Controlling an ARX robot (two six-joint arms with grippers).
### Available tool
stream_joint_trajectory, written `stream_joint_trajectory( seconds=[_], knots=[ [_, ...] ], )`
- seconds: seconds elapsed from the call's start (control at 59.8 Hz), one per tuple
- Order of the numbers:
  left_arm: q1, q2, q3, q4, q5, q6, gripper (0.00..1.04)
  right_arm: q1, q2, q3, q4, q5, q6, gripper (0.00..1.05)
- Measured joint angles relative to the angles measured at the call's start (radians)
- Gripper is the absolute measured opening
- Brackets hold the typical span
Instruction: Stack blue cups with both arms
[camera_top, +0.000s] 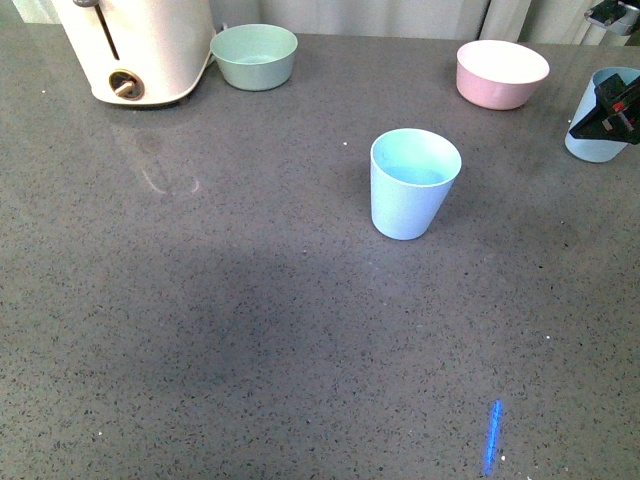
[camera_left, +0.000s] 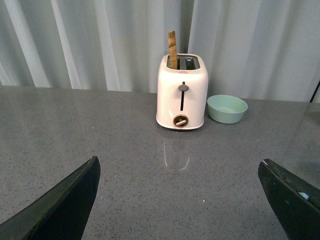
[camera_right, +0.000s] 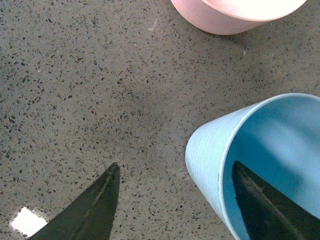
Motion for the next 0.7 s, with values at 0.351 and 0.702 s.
stream_joint_trajectory(
  seconds=[0.351, 0.702],
  knots=[
    [0.0, 0.0, 0.0, 0.0, 0.0, 0.0, 0.96, -0.054, -0.034, 0.024, -0.114, -0.061, -0.007, 0.02],
    [0.0, 0.0, 0.0, 0.0, 0.0, 0.0, 0.96, 0.034, -0.332, -0.046, -0.25, -0.267, -0.045, 0.02]
  ],
)
